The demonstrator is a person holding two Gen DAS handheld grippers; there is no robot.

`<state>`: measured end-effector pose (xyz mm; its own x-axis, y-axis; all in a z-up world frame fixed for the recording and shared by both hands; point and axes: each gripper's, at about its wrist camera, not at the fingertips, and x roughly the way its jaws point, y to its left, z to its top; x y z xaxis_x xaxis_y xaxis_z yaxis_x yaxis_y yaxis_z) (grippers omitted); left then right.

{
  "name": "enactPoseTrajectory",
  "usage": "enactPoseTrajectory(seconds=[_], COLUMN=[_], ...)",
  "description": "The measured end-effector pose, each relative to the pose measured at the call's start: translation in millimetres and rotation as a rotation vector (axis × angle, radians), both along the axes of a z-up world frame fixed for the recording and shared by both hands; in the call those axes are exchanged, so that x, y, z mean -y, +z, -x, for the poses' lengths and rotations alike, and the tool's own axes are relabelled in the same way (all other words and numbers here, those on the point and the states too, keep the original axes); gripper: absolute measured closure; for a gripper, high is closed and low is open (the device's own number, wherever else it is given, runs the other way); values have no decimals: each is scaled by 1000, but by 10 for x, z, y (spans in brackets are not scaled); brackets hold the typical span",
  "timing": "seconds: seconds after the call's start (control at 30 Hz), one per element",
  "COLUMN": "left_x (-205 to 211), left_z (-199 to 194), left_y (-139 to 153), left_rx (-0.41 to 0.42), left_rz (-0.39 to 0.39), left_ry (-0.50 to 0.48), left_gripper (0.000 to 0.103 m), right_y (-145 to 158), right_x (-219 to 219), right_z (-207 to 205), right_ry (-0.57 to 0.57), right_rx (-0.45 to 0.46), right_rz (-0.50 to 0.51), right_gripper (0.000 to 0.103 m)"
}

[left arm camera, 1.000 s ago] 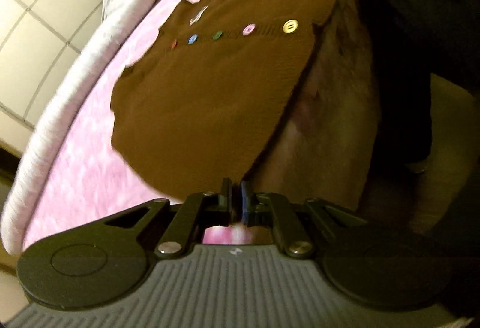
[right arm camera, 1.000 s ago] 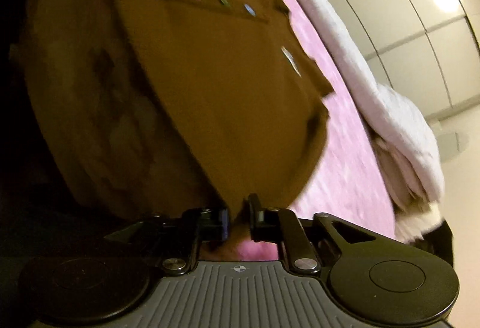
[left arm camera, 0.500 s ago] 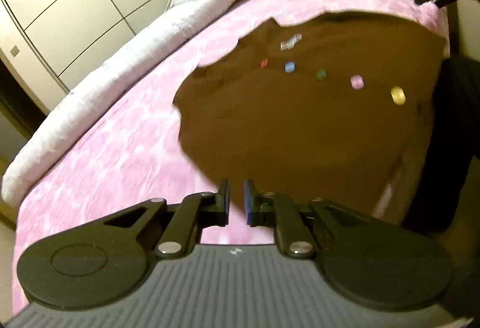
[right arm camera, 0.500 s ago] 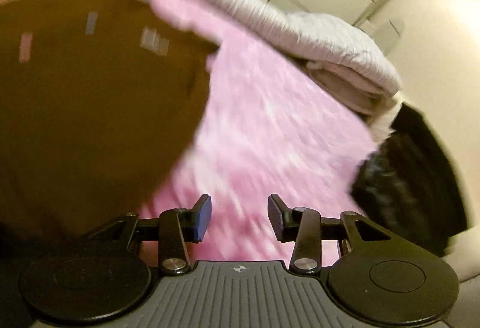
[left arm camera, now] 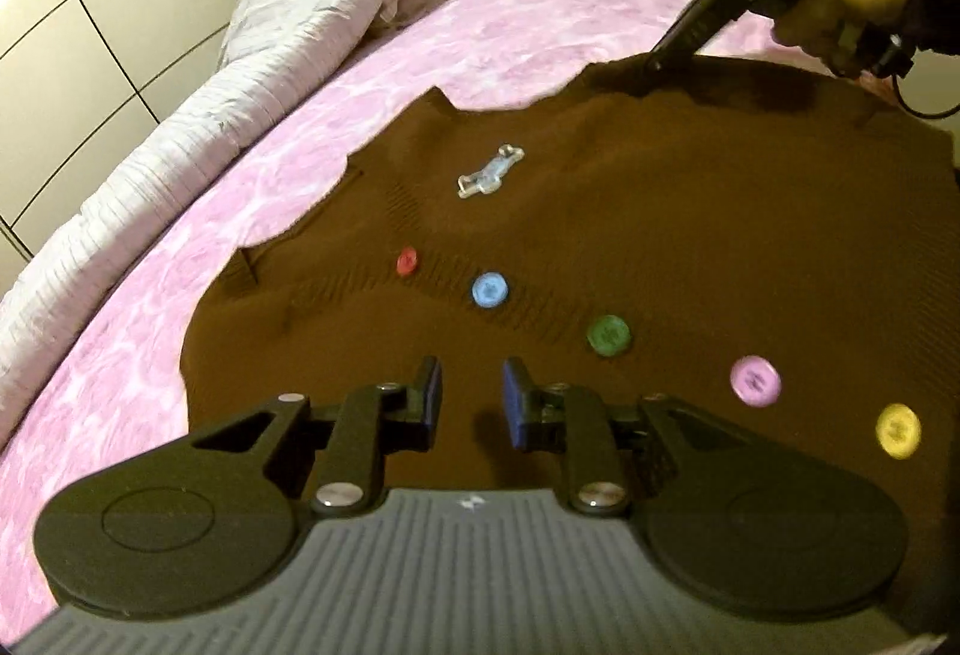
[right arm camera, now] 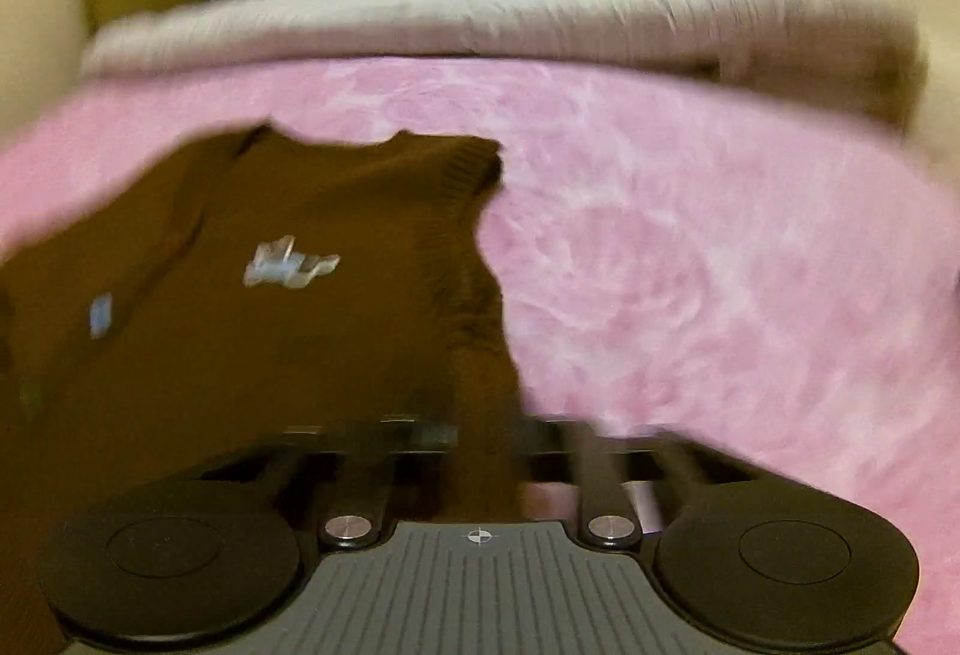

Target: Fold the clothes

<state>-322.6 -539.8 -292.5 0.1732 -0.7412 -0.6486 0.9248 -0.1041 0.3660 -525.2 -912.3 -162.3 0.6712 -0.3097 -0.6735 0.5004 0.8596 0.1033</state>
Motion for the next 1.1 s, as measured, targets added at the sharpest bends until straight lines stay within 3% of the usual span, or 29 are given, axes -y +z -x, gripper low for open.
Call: enactPoseTrajectory(seconds=[0.17,0.23,0.3,0.37,0.53,0.7,0.9,1.03,1.1], left_x=[102,78,-8,-165,-722,-1226,-1539,-1692,-1737], left_z=[-134,-173,-207,-252,-374,-307,-239,-115,-22], left_y=[-56,-74,-77,-79,-73,-80,-61,43,61], left_rx=[-38,-43,-42,-34,-54,-90,-102,-82,-122], left_rz=[1,-4,-8,-14,-27,-27,-13,10,27], left_ry=[40,58,84,128,246,308,377,406,400], left_gripper=[83,83,83,83,83,83,83,82,82], right_y=[-95,-110,-21,51,258,368,12,131,231], right_x=[524,598,548,458,96,-615,-1064,-1155,-1226], right_z=[206,294,364,454,739,1128,1249,1236,1225], right_ry=[-101,-102,-108,-124,-137,-36,15,-48,-66], right_rx=[84,109,92,74,78,144,24,-56,-63], right_rz=[-151,-206,-171,-128,-54,-65,-69,52,96], right_gripper=[93,86,66,62,61,62,64,66,66])
